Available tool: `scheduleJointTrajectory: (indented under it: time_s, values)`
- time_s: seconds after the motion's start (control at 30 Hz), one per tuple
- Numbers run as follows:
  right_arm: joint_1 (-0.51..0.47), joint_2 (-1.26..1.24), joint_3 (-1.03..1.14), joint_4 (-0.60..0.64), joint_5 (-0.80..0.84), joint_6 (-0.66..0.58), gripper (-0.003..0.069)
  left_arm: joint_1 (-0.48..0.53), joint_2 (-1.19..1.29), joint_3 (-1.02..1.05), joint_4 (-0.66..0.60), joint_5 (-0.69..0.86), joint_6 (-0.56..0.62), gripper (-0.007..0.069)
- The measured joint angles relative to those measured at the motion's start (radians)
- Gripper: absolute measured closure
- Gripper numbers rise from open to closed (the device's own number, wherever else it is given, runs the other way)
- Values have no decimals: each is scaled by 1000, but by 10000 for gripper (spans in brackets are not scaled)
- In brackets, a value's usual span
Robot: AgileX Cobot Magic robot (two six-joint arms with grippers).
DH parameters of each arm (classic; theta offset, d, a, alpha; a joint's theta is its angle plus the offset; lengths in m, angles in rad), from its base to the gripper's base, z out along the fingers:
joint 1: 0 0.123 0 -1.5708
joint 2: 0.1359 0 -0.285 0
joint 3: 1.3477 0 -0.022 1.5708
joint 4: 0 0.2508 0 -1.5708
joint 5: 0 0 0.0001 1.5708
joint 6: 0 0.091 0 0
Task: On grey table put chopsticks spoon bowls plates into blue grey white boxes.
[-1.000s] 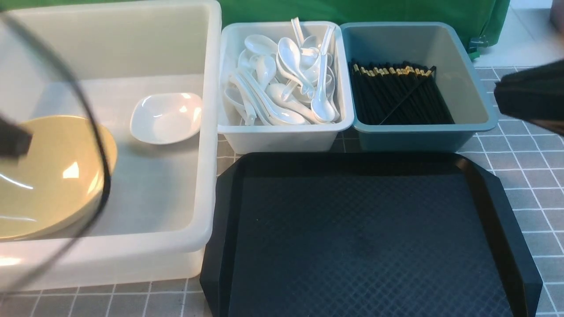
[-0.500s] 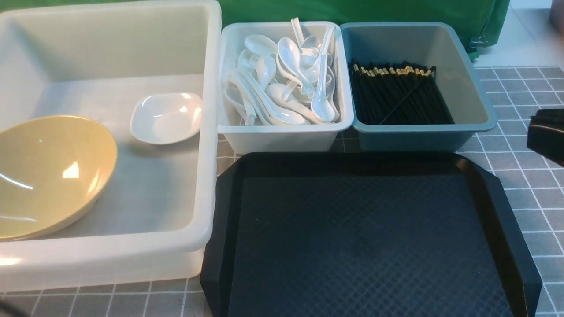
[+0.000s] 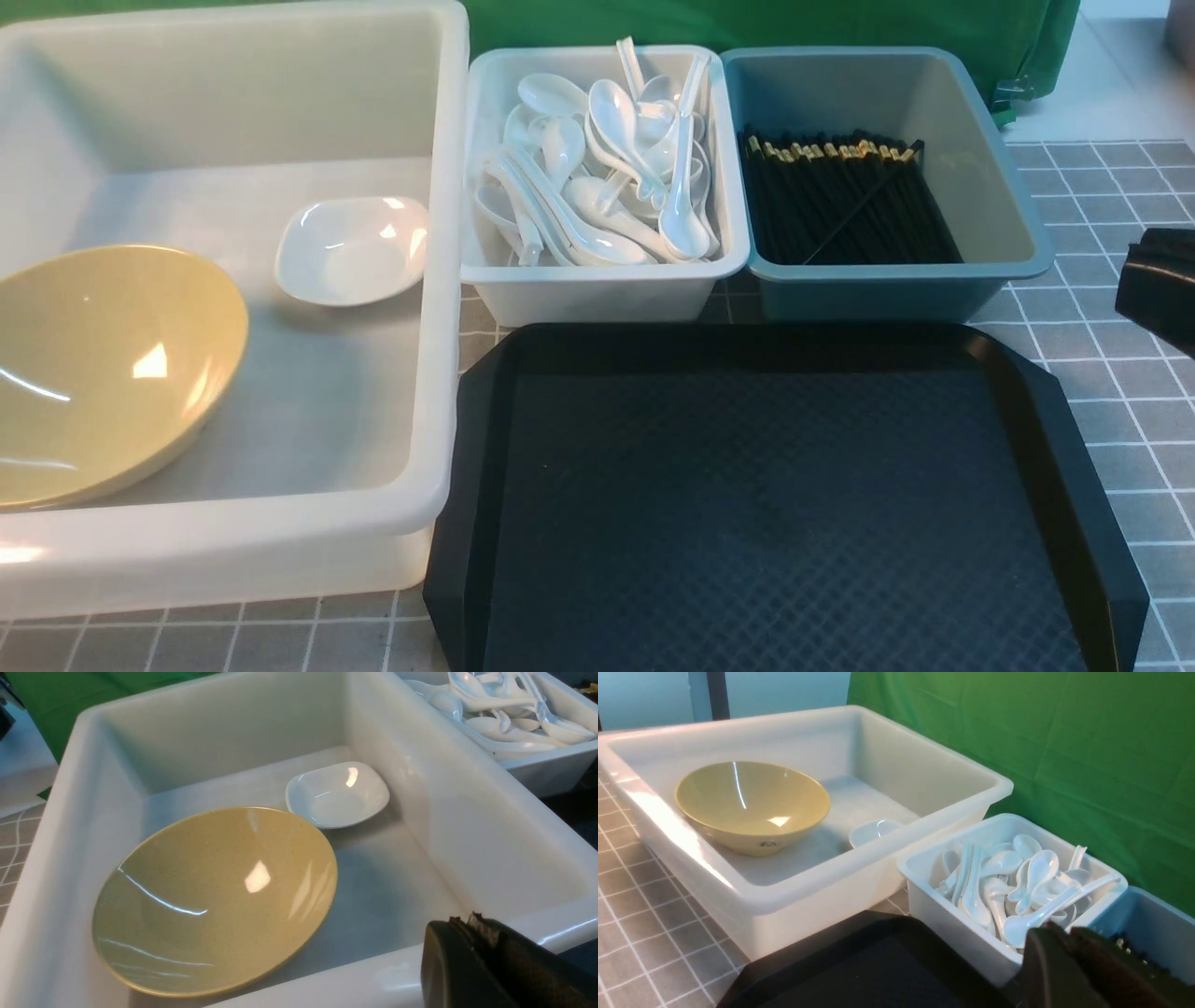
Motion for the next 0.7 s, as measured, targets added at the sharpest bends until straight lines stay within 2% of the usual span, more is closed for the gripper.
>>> scheduleJointTrajectory:
  time_s: [0.47,0.57,0.7]
  values:
    - [0,0,0,4,26,11,580,0,0,0,1,8,0,634]
    - [0,-19,27,4,40,45,613,0,0,0,1,8,0,634]
    - [-18,-111,161,4,-70,76,627,0,0,0,2,8,0,634]
